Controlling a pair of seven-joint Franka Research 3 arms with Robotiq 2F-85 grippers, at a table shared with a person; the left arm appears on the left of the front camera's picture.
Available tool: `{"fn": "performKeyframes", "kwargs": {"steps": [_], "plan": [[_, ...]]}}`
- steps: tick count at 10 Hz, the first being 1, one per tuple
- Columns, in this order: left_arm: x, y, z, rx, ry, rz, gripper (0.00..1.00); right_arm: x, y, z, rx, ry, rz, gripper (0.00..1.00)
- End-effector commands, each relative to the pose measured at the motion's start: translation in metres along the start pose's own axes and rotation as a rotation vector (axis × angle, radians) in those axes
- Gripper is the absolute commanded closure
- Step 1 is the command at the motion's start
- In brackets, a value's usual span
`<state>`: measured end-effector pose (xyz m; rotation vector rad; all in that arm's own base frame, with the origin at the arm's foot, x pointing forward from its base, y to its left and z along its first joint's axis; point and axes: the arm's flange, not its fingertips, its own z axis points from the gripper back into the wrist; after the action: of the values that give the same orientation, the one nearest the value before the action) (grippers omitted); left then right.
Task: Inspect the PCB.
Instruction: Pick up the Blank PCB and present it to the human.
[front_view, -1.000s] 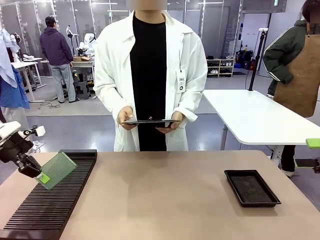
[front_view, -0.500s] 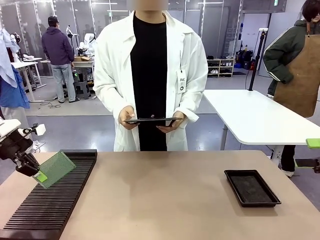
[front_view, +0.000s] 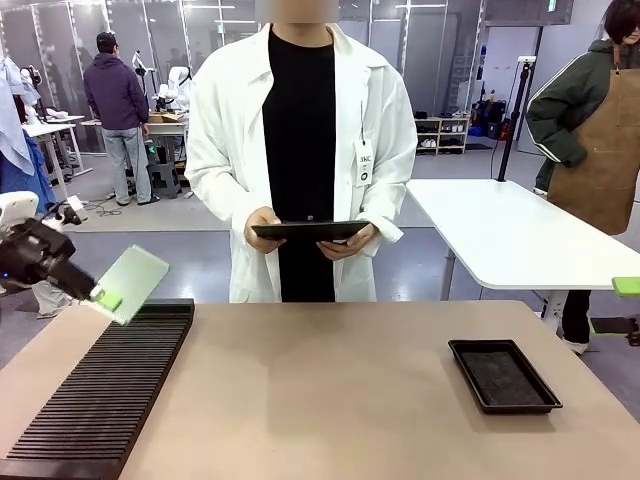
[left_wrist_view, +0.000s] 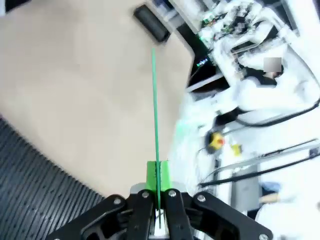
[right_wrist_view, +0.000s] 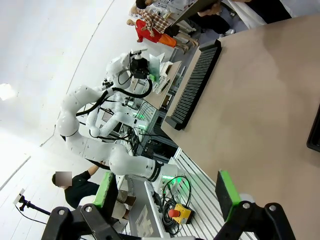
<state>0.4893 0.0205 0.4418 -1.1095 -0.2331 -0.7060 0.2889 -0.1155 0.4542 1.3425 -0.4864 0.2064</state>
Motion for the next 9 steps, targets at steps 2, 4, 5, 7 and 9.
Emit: {"fn": "performKeyframes", "kwargs": {"steps": [2, 4, 5, 7, 9], "plan": [[0.063, 0.038, -0.003, -0.22, -0.217, 0.339, 0.97, 0.003, 0.0, 0.001, 0.013, -0.011, 0.021, 0.0], [0.107, 0.057, -0.016, -0.31, -0.306, 0.41, 0.97, 0.003, 0.0, 0.001, 0.013, -0.011, 0.021, 0.0], [0.125, 0.068, -0.02, -0.347, -0.35, 0.454, 0.97, 0.003, 0.0, 0.001, 0.013, -0.011, 0.021, 0.0], [0.144, 0.077, -0.034, -0.385, -0.347, 0.491, 0.97, 0.003, 0.0, 0.001, 0.013, -0.011, 0.021, 0.0], [0.141, 0.083, -0.035, -0.399, -0.356, 0.496, 0.97, 0.003, 0.0, 0.001, 0.013, -0.011, 0.021, 0.0]]}}
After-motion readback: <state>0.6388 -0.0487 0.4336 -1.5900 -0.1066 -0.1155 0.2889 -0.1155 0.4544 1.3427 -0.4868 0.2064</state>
